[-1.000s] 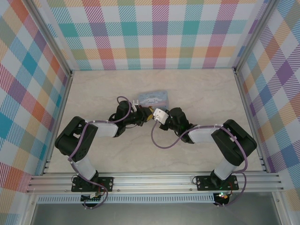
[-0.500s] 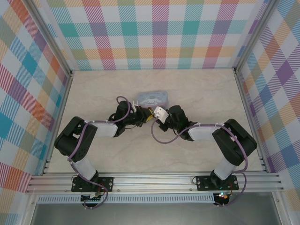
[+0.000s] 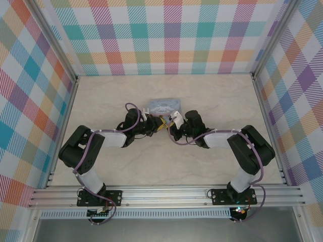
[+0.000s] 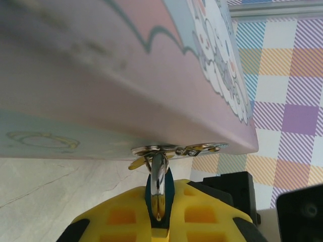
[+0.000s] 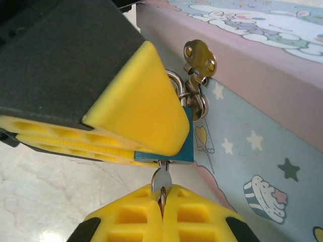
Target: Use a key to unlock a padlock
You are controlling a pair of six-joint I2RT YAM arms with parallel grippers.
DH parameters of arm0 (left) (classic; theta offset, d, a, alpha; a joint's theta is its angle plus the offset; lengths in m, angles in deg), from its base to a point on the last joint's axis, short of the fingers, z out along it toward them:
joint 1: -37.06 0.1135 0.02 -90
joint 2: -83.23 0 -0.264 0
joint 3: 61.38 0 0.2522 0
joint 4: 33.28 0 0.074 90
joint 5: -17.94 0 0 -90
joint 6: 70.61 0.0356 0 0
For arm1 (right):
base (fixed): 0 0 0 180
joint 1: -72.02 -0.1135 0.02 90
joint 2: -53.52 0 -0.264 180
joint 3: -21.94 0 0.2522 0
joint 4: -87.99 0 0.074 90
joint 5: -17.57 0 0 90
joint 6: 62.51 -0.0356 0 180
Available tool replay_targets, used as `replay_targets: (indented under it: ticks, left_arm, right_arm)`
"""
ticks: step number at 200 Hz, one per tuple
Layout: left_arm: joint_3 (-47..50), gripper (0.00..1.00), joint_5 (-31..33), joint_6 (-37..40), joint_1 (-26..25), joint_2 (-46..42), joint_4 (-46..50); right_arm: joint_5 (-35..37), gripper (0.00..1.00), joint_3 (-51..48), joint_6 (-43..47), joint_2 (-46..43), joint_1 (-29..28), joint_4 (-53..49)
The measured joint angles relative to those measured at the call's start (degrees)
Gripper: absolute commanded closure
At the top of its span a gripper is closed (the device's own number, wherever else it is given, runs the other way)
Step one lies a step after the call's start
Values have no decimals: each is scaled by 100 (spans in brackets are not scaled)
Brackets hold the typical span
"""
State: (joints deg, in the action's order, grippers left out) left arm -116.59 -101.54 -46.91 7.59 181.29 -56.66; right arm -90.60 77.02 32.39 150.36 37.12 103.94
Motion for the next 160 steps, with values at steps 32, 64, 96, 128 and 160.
replay_targets:
  ticks: [32, 64, 96, 128, 160]
  left_arm:
    - [0, 100, 68, 177, 9, 0, 4]
    - [0, 100, 116, 317, 39, 0, -11]
    - [0, 100, 136, 420, 42, 0, -13]
    - [0, 100, 184, 448, 44, 0, -44]
    - [0, 100, 197, 470, 44, 0, -44]
  right_arm:
    - [-619, 96, 155, -564, 243, 184, 70]
    - [-1029, 96, 317, -1163, 413, 302, 68]
    - [-1338, 96, 330, -1788, 535, 387, 236]
    - [-1589, 96, 332, -2358, 660, 461, 479]
    - [-1703, 95, 332, -2618, 699, 494, 533]
